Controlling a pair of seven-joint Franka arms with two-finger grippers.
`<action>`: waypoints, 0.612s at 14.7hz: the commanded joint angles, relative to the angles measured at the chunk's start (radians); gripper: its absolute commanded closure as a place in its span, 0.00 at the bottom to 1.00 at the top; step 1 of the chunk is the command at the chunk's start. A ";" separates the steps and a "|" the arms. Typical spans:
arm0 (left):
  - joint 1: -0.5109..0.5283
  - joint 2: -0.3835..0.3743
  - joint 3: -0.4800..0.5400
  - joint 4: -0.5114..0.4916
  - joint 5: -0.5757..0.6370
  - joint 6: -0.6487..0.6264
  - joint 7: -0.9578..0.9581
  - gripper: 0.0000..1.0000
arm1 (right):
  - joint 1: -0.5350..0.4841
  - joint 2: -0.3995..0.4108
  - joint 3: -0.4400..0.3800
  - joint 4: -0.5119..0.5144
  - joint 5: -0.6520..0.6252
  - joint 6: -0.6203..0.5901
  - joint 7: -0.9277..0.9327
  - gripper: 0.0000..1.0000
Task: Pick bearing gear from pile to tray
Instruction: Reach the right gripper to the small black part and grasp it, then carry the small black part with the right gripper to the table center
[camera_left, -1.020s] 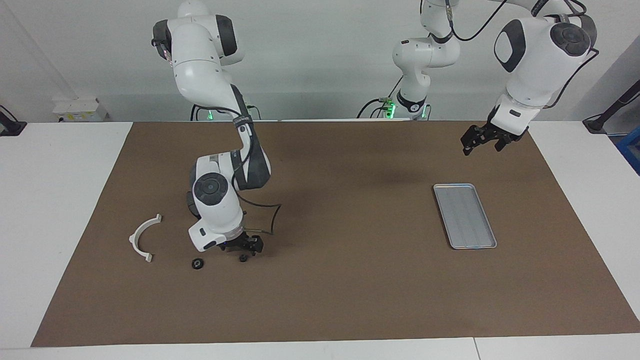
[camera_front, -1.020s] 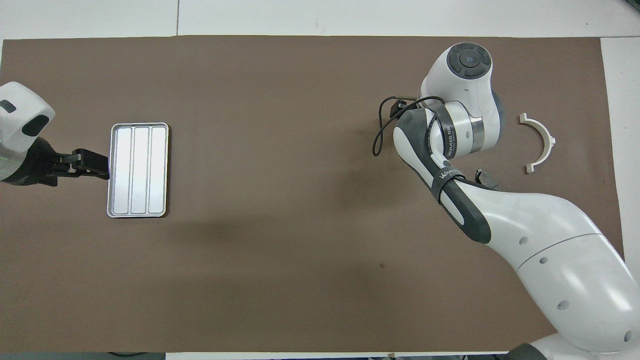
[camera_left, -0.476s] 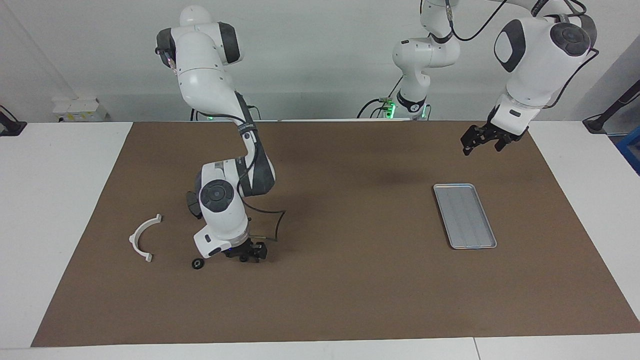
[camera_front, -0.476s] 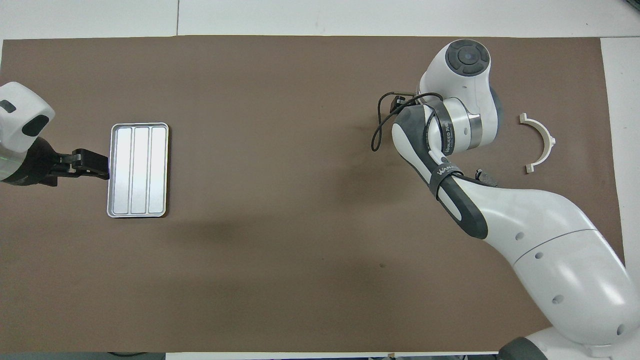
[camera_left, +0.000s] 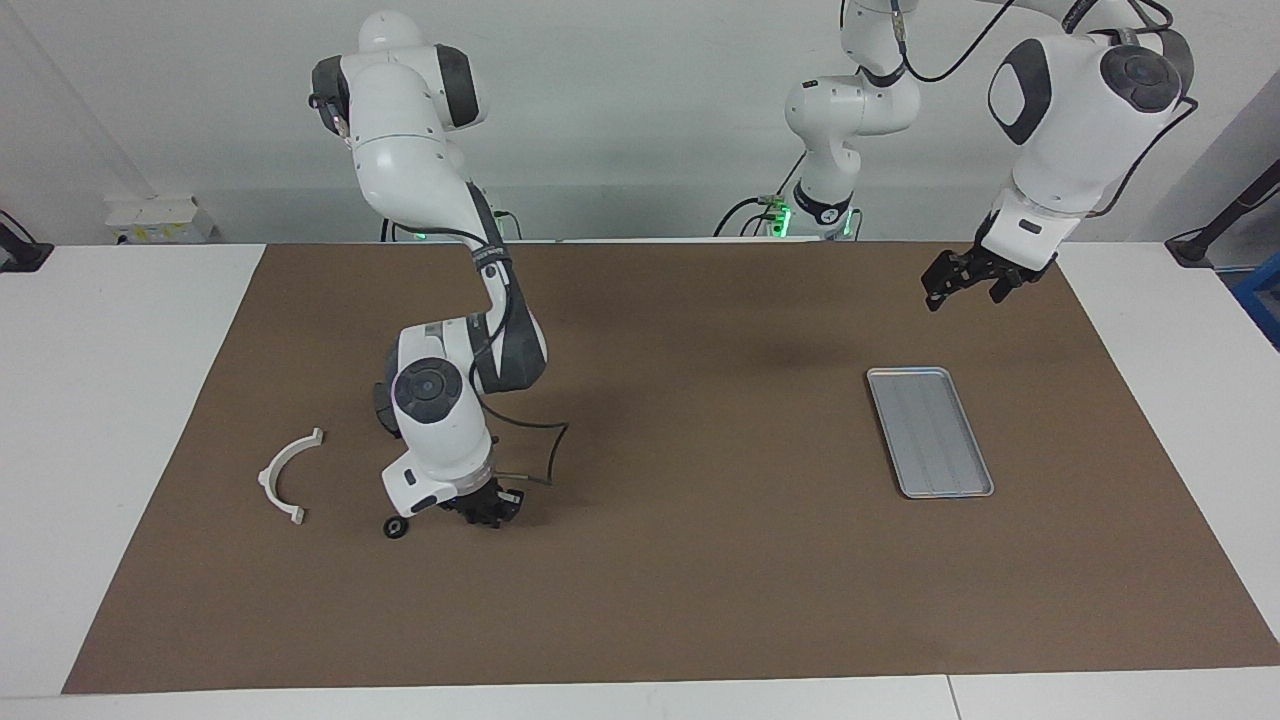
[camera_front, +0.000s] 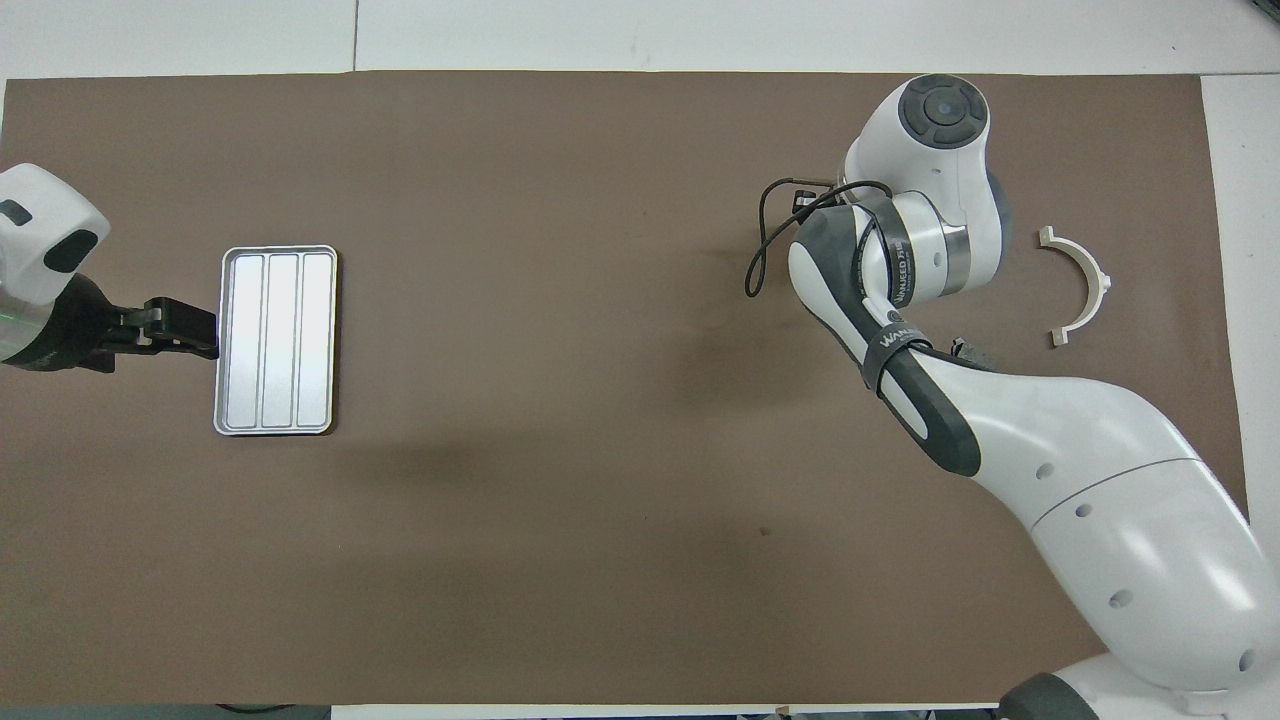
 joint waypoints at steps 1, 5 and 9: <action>0.000 -0.027 0.001 -0.025 -0.014 0.017 0.006 0.00 | -0.013 0.015 0.004 -0.011 0.000 0.016 0.022 0.89; 0.000 -0.027 0.001 -0.025 -0.014 0.017 0.006 0.00 | -0.013 0.011 0.003 -0.010 -0.006 0.001 0.020 1.00; 0.000 -0.027 0.001 -0.025 -0.014 0.017 0.006 0.00 | -0.005 -0.037 0.007 0.085 -0.004 -0.227 0.019 1.00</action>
